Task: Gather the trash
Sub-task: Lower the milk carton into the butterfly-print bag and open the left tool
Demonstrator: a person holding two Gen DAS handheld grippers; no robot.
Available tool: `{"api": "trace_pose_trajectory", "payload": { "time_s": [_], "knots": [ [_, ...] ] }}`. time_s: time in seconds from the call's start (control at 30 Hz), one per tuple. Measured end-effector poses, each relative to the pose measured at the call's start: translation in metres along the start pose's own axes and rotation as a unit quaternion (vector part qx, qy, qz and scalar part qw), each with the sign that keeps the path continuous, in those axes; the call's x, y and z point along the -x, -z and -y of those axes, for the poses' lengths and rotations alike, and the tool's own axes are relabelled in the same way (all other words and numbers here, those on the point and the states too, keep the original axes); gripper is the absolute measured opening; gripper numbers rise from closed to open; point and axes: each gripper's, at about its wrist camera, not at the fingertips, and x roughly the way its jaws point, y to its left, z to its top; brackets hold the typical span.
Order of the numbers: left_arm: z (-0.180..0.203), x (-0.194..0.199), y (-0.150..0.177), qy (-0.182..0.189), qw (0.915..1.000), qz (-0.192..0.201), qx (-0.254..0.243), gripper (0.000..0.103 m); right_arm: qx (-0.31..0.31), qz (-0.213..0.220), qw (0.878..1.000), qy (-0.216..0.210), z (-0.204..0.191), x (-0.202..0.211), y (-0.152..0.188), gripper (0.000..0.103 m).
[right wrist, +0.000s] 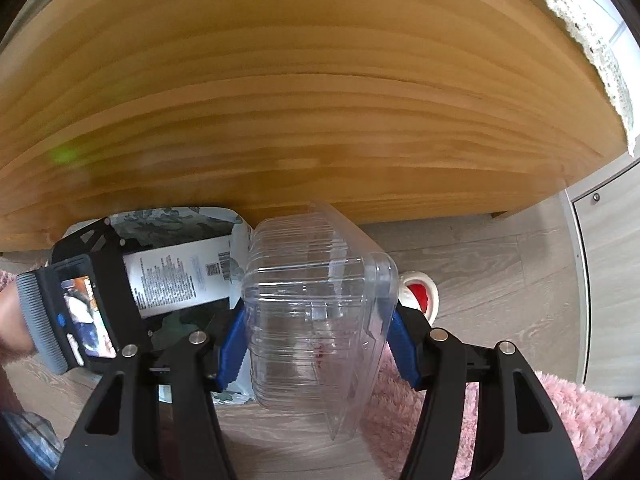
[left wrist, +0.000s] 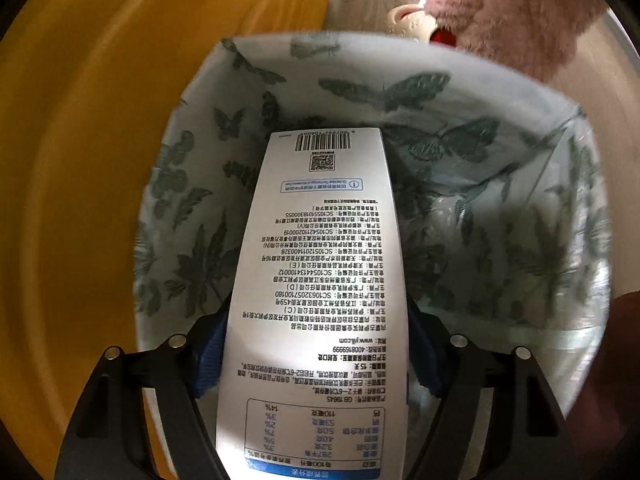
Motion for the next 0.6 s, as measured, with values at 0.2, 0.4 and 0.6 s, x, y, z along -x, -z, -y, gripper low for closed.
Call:
{"api": "trace_pose_trajectory", "payload": {
  "time_s": [0.2, 0.4, 0.6],
  "knots": [
    [0.013, -0.032, -0.001, -0.01, 0.9991, -0.019, -0.035, 0.073, -0.001, -0.01, 1.0, 0.007, -0.001, -0.005, -0.003, 0.059],
    [0.019, -0.056, -0.01, 0.002, 0.999, -0.039, -0.021, 0.074, 0.0, -0.023, 1.0, 0.011, -0.005, -0.011, -0.01, 0.059],
    [0.004, -0.042, -0.004, -0.002, 0.9995, -0.031, -0.01, 0.084, -0.001, -0.045, 0.999, 0.012, -0.004, -0.019, -0.012, 0.059]
  ]
}}
